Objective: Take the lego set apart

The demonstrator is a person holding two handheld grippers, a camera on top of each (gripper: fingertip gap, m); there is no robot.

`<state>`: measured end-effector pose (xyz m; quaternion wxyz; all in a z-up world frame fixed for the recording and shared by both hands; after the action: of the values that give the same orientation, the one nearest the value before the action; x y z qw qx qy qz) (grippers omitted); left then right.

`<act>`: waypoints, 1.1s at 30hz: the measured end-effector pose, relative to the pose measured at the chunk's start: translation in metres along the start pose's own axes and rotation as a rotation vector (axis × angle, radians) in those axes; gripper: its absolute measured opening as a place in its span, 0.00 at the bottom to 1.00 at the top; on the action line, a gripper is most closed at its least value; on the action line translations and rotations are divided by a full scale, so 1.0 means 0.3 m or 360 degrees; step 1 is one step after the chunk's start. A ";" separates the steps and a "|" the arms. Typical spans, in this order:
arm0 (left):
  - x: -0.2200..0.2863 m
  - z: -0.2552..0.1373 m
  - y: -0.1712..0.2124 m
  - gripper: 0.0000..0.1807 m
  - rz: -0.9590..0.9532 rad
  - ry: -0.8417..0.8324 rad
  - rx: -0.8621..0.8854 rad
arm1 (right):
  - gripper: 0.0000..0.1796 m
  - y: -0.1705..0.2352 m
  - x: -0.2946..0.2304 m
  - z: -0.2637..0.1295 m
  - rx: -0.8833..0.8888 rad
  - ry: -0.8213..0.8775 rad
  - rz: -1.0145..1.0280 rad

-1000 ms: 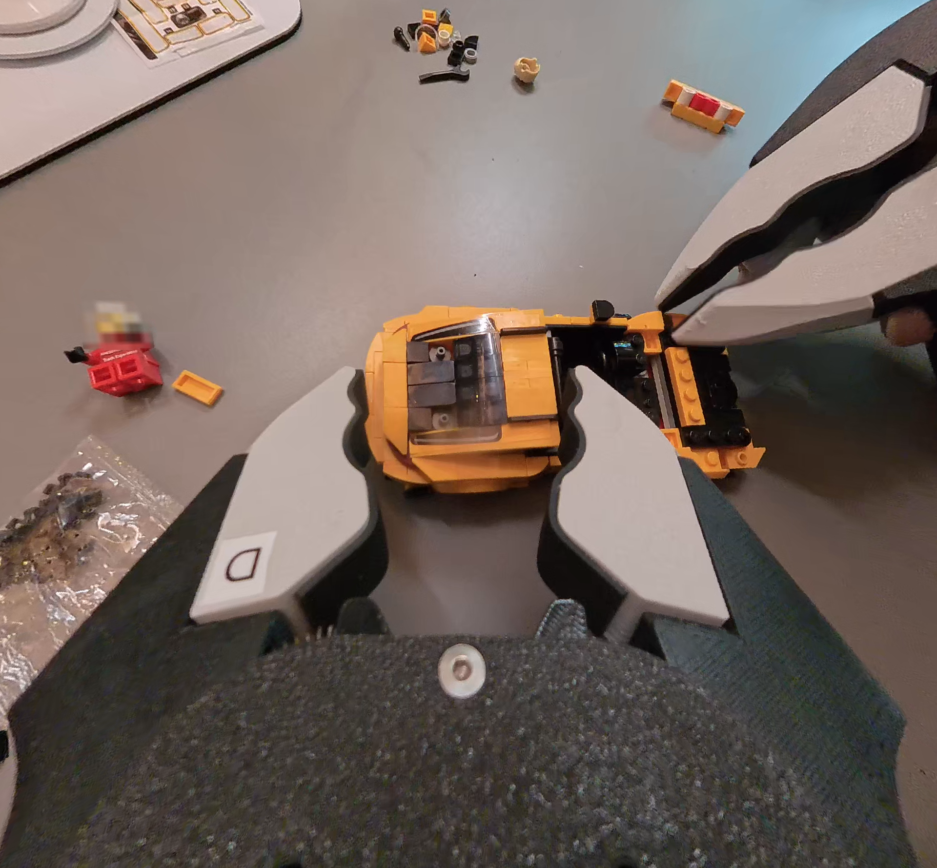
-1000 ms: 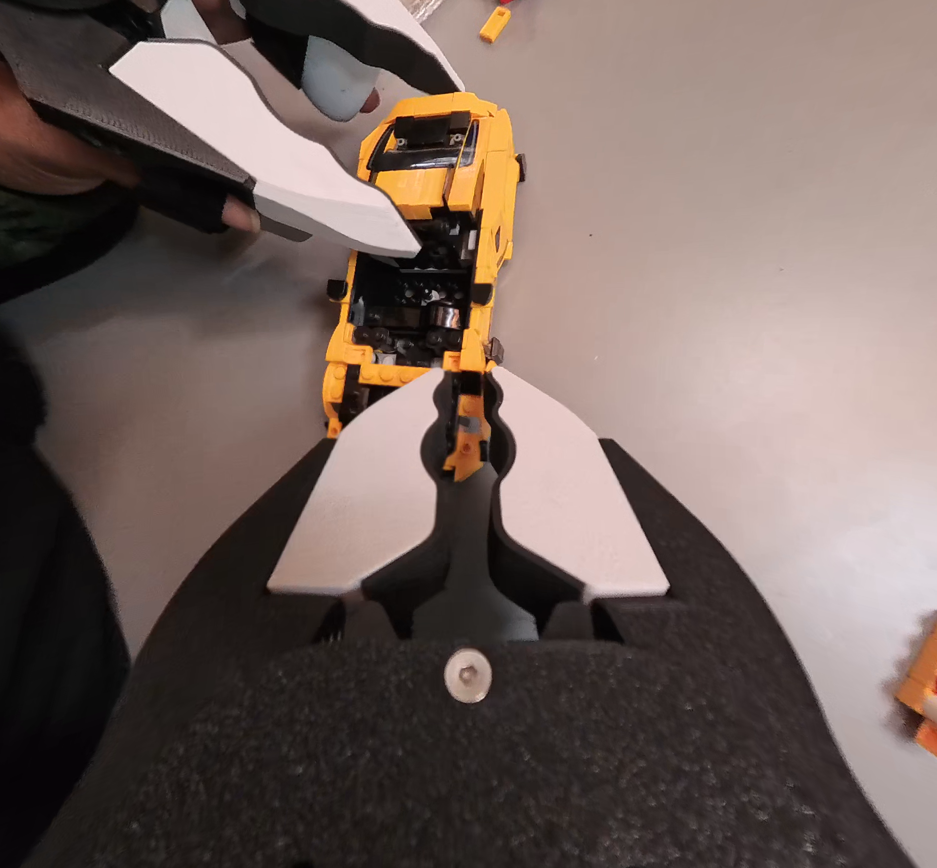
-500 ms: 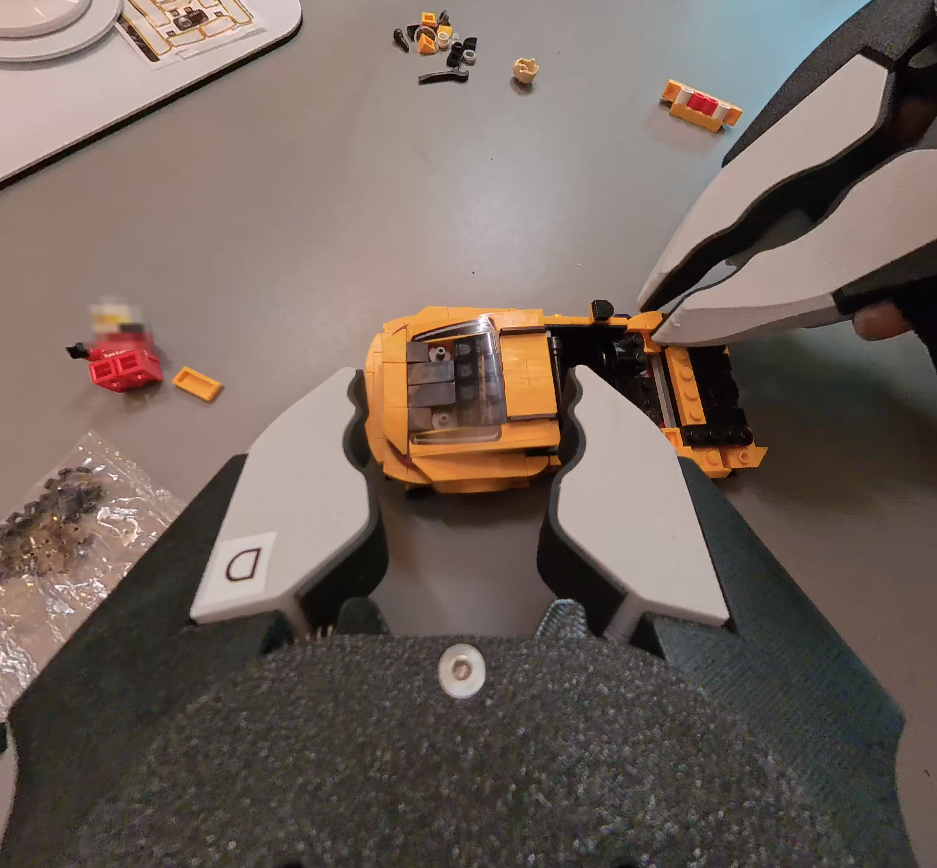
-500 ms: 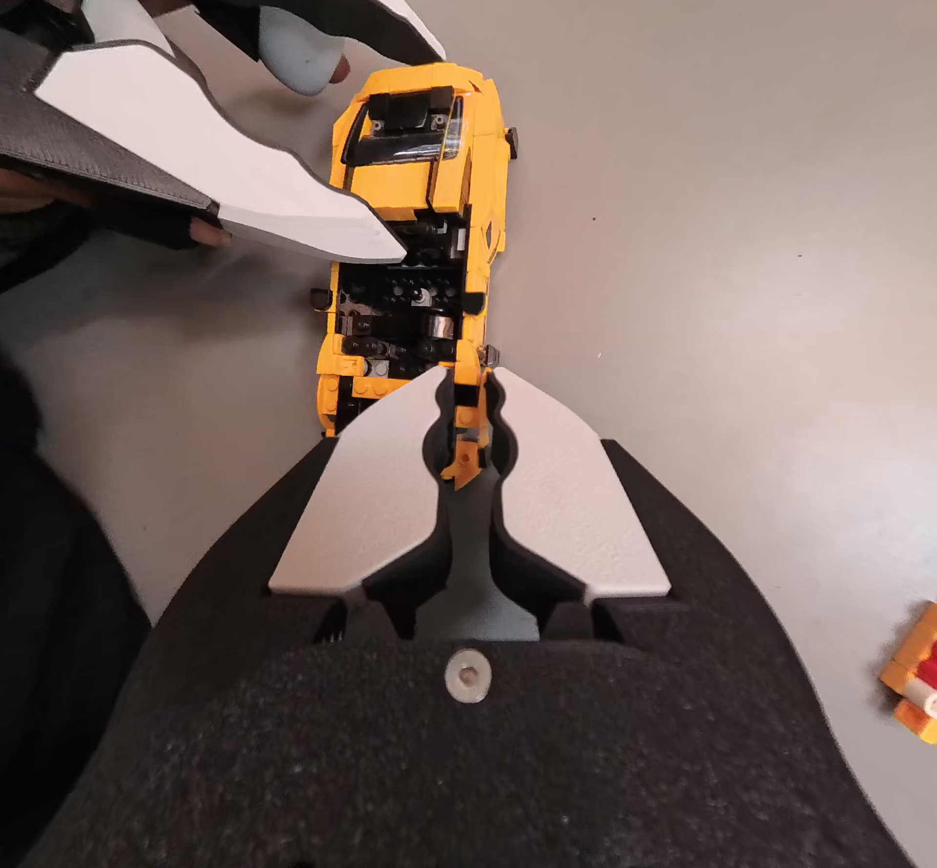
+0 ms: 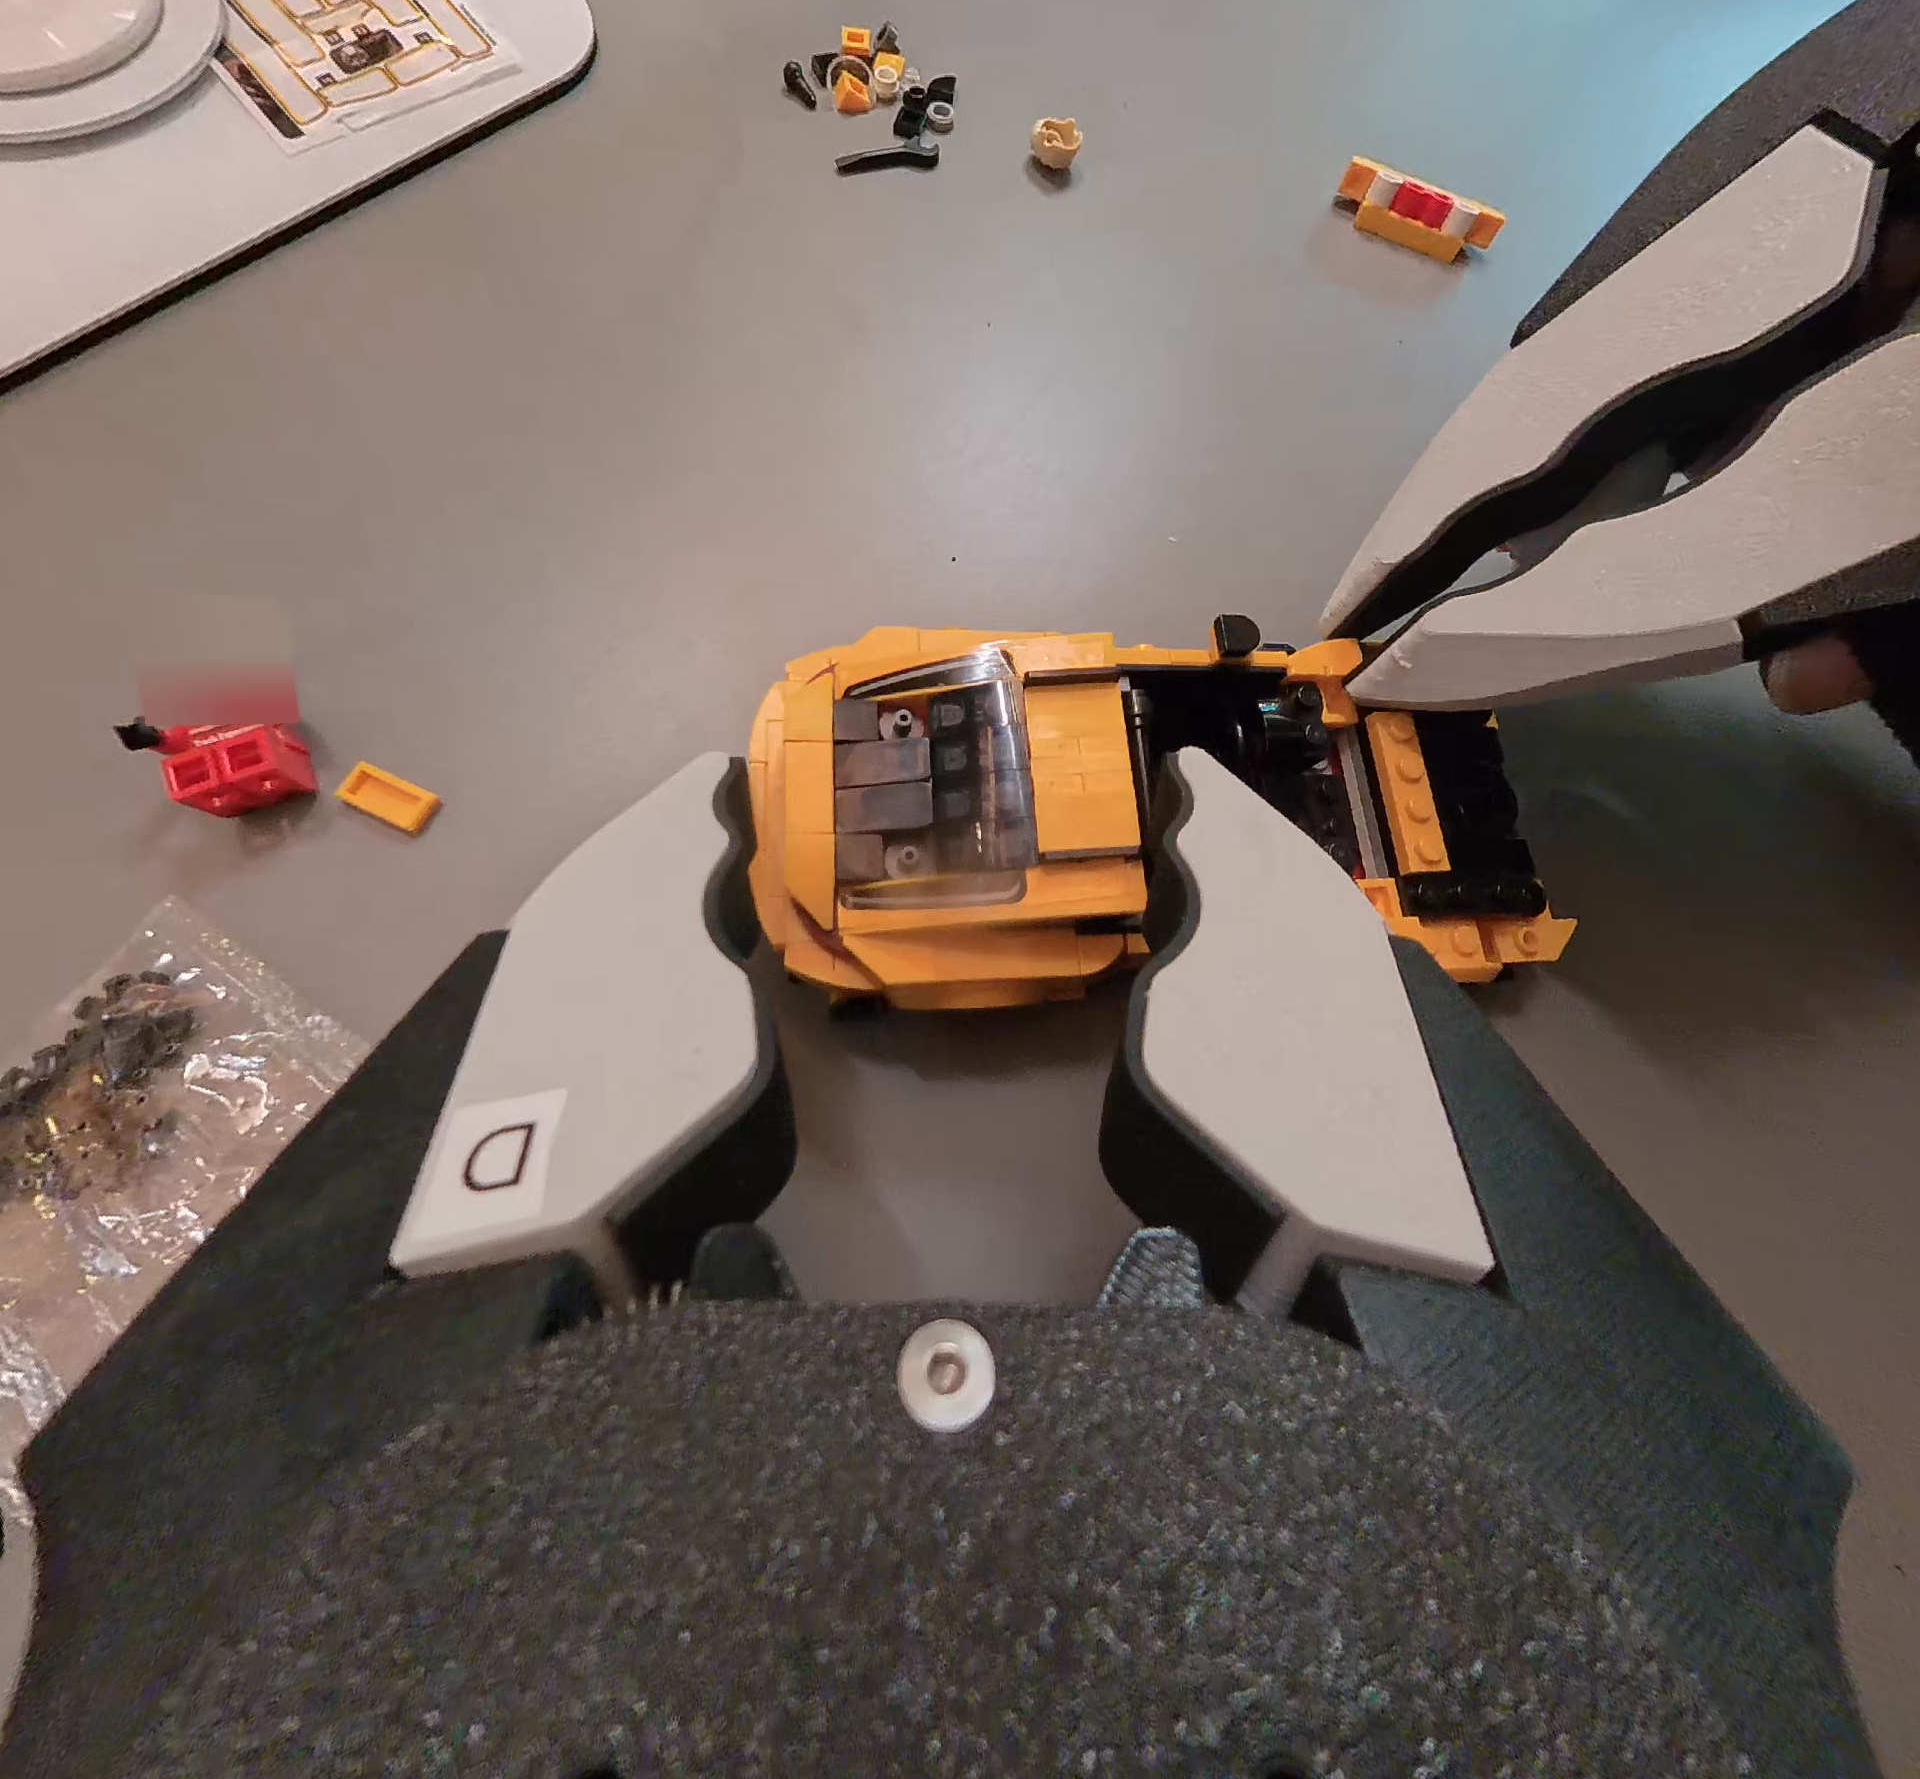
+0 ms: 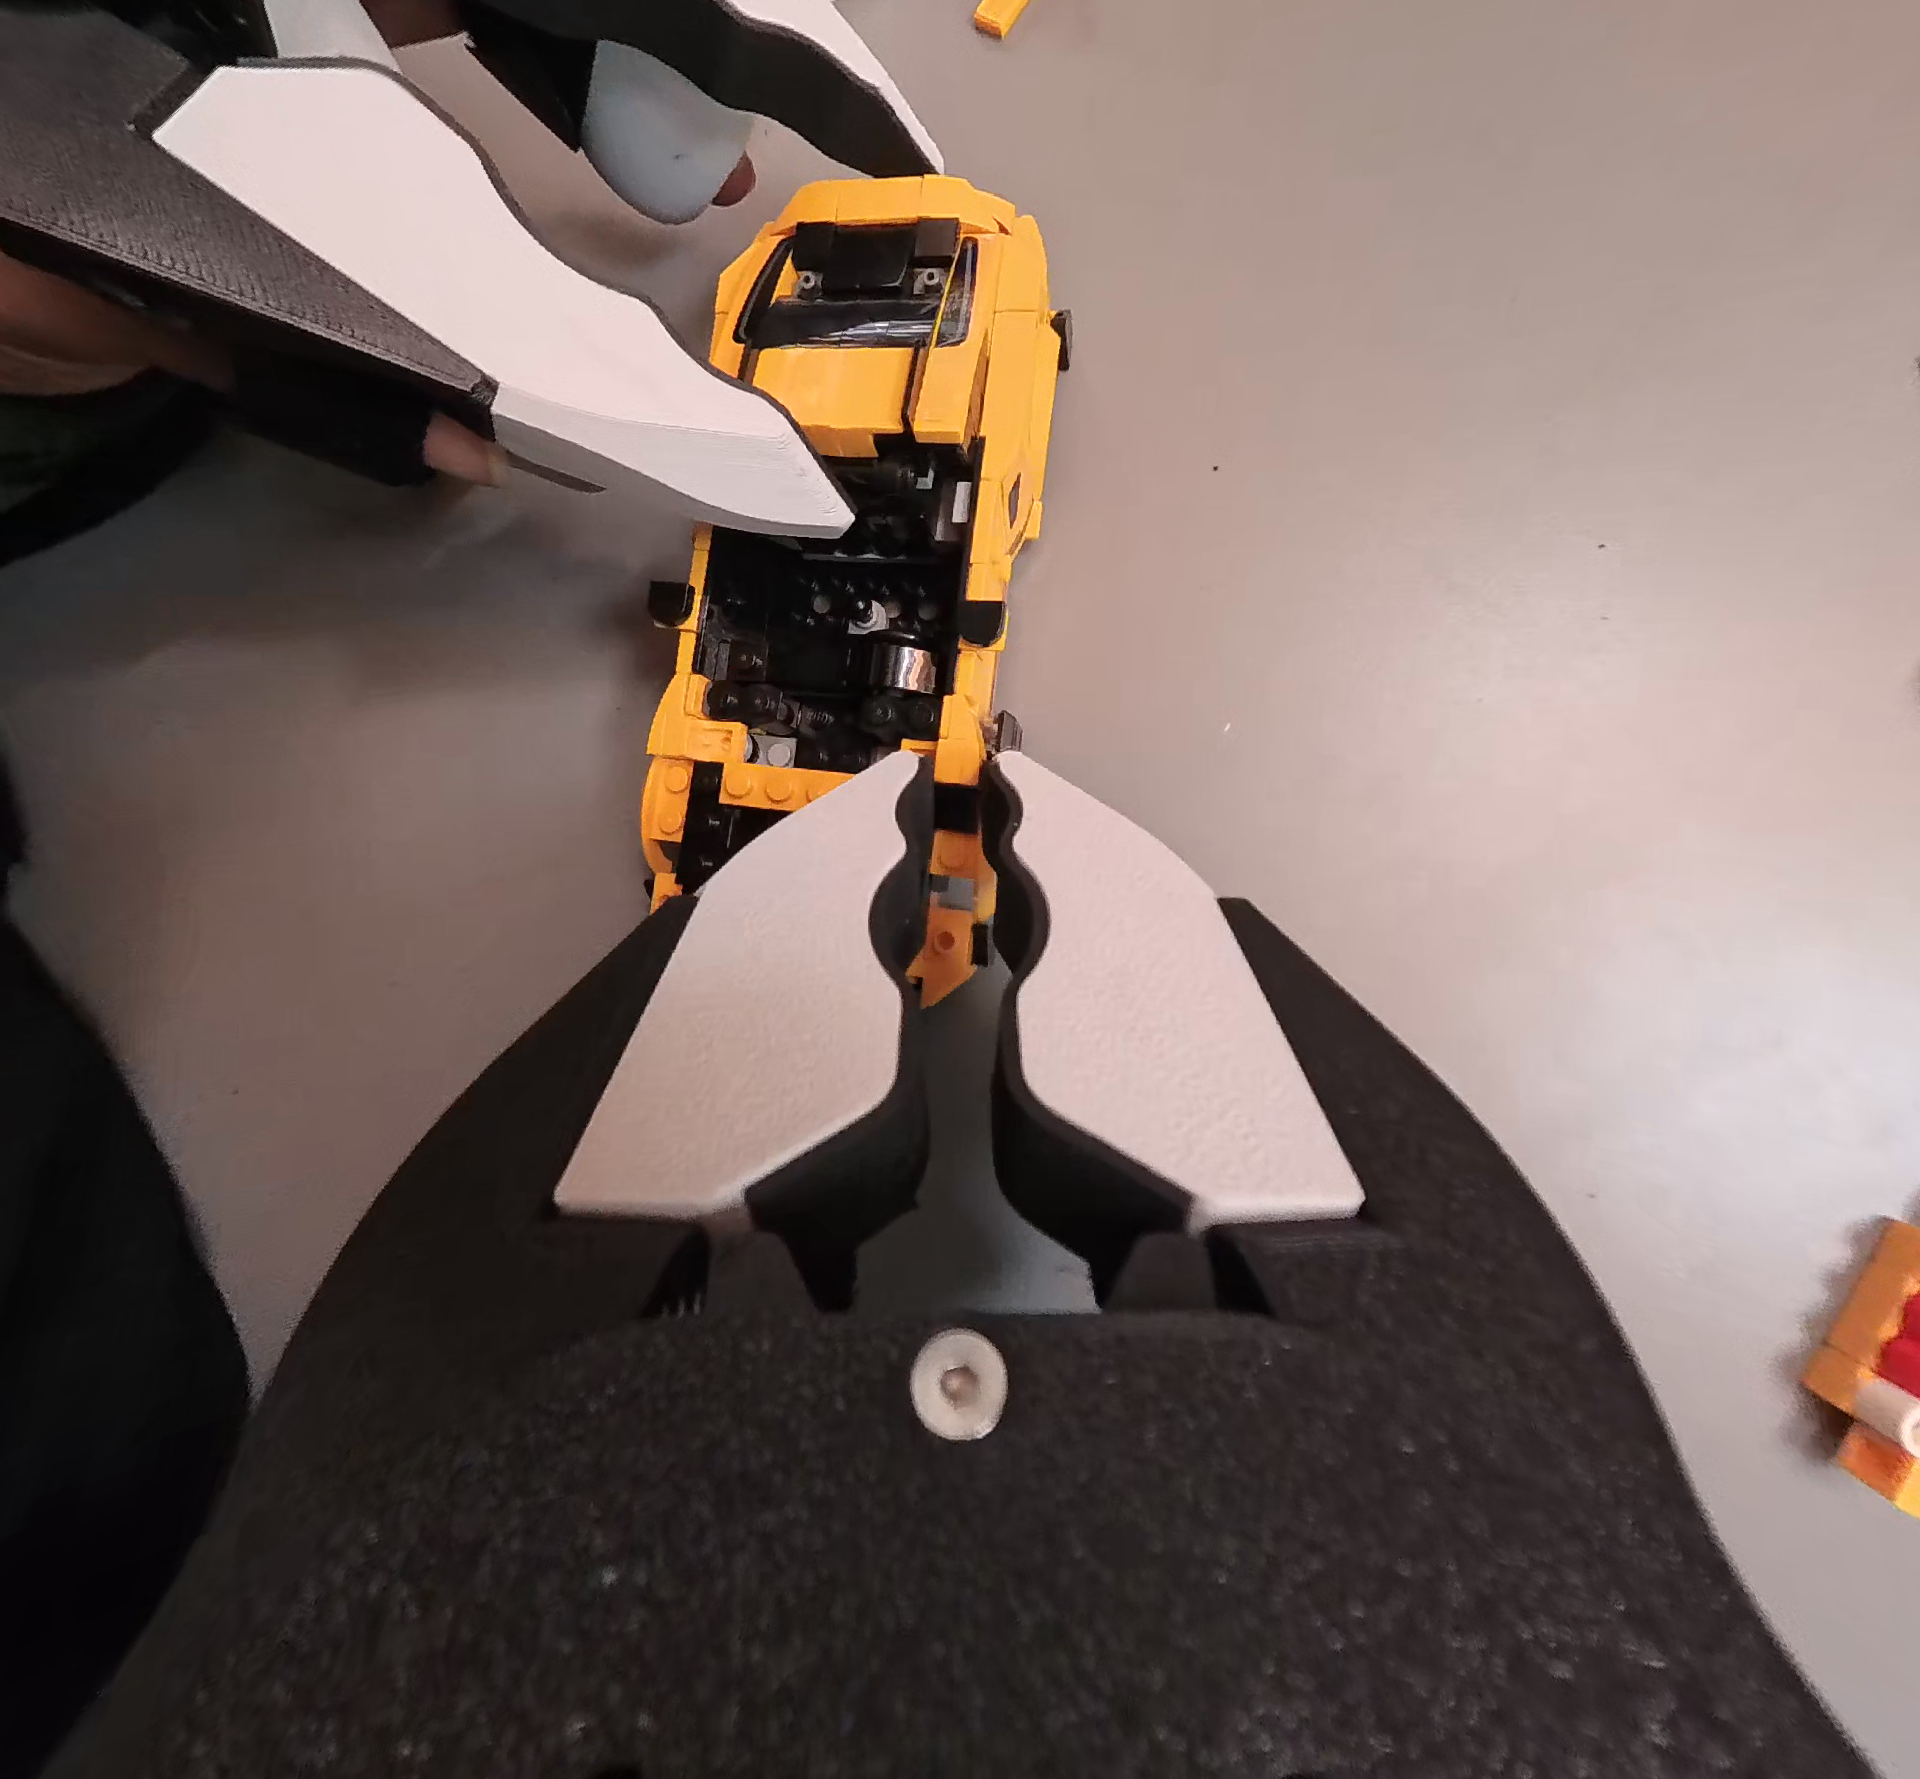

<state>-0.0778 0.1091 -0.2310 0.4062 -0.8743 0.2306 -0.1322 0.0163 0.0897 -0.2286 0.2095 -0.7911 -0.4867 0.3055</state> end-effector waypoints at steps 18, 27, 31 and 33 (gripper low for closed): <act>0.013 0.006 -0.004 0.40 0.0025 0.0027 -0.0001 | 0.04 0.021 -0.008 -0.008 0.0324 0.0203 -0.0085; 0.020 0.008 -0.005 0.40 0.0031 0.0045 0.0003 | 0.04 0.032 -0.013 -0.009 0.0466 0.0290 -0.0061; 0.025 0.009 -0.006 0.40 0.0035 0.0057 0.0004 | 0.04 0.038 -0.018 -0.012 0.0506 0.0320 -0.0051; 0.029 0.010 -0.006 0.40 0.0039 0.0064 0.0007 | 0.04 0.041 -0.021 -0.014 0.0517 0.0336 -0.0055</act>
<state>-0.0686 0.1076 -0.2312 0.4051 -0.8676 0.2491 -0.1452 0.0250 0.0785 -0.2315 0.3896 -0.7660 -0.4198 0.2918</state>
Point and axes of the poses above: each gripper's, where its closed fingertips meet, z out along the fingers, y out of its underside, x = y × z across the jaws, the point moved 2 cm from there along -z, back along the fingers, and after that the axes turned 8 degrees about -y, right-handed, at the moved point
